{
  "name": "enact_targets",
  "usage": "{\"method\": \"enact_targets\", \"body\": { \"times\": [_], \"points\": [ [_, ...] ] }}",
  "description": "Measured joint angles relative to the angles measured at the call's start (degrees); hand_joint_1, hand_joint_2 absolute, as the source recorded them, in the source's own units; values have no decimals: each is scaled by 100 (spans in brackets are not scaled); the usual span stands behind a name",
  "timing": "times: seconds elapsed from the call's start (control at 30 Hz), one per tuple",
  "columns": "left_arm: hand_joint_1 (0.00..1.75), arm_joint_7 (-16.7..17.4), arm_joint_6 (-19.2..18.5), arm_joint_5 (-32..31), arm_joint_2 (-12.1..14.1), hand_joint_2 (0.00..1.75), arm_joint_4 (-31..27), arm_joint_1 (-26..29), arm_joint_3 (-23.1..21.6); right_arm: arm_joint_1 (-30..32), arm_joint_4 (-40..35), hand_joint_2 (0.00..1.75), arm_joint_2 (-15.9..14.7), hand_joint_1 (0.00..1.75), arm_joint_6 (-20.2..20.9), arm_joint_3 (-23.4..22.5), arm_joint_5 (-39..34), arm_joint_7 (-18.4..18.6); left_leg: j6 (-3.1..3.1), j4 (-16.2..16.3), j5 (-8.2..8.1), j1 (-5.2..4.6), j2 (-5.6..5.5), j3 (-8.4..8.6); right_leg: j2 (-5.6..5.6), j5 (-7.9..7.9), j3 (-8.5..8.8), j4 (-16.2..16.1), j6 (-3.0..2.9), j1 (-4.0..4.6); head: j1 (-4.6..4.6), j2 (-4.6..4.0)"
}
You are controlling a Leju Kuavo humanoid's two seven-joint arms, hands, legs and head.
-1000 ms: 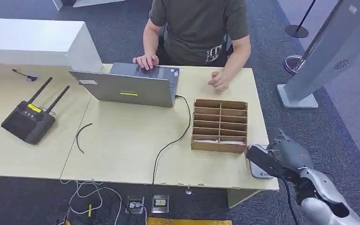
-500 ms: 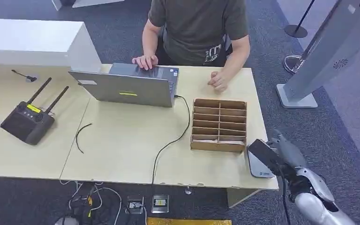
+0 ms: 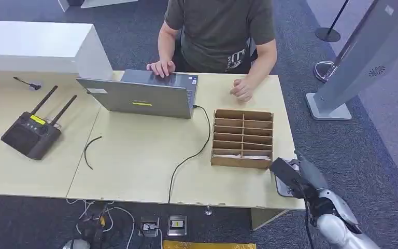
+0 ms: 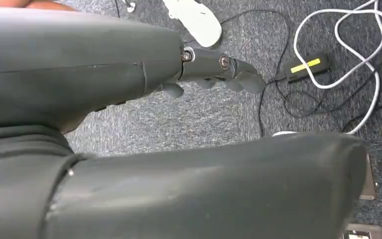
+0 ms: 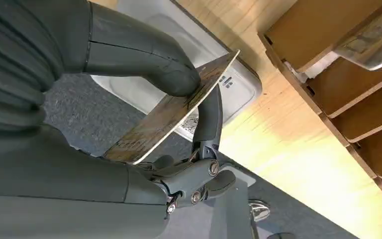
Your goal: Pass the card to the sensor for recognition and then transmit it.
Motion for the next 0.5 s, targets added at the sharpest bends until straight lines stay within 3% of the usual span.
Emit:
{"method": "enact_targets", "body": {
  "times": [0.5],
  "points": [
    [0, -15, -144, 55, -33, 0, -61, -21, 0, -145, 251, 175, 35, 175, -273, 120, -225, -48, 0, 1, 0, 0, 1, 2, 1, 0, 0, -1, 0, 0, 0, 0]
  ]
}}
